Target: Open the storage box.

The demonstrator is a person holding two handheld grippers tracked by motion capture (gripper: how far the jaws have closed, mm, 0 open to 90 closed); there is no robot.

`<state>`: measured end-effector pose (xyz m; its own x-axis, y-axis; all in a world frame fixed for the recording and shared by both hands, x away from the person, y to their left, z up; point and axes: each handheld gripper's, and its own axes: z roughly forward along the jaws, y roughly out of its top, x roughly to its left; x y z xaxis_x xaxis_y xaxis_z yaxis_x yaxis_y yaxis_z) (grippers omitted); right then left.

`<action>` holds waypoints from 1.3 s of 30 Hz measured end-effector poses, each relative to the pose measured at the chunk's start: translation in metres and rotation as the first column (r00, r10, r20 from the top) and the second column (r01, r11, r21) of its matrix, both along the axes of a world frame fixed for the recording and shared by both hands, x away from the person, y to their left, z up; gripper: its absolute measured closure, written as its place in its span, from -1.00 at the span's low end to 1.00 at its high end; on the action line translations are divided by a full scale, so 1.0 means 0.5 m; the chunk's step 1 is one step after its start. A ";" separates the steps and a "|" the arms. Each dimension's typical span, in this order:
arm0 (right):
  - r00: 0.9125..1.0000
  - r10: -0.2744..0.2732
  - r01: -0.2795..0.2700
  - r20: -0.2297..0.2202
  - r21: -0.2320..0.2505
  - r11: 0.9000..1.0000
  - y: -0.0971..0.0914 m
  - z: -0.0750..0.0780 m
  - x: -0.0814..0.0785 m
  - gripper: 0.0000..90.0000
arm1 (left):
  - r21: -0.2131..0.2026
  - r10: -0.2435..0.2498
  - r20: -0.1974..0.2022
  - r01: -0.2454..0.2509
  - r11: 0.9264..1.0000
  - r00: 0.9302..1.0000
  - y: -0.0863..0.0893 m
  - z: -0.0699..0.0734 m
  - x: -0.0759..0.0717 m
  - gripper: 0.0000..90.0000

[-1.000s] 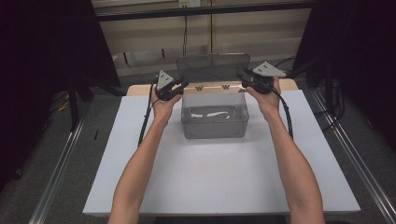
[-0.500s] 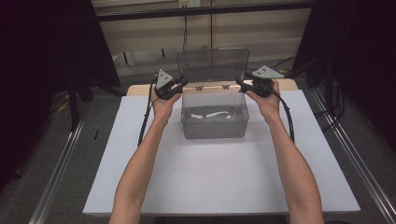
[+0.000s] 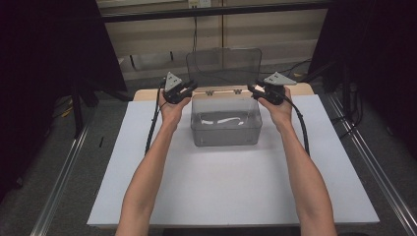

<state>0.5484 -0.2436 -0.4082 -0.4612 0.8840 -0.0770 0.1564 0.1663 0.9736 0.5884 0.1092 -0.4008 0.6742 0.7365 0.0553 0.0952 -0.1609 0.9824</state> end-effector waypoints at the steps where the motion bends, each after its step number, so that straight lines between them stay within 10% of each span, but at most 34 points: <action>1: 1.000 -0.006 0.006 0.001 0.009 1.000 -0.002 -0.002 0.003 0.34 | 0.008 0.001 0.000 -0.001 1.000 1.000 0.000 0.001 0.000 0.68; 39: 1.000 0.011 -0.009 -0.024 0.075 0.997 -0.013 -0.023 0.021 0.60 | 0.054 -0.012 -0.047 0.014 0.998 0.999 -0.001 -0.026 0.012 0.57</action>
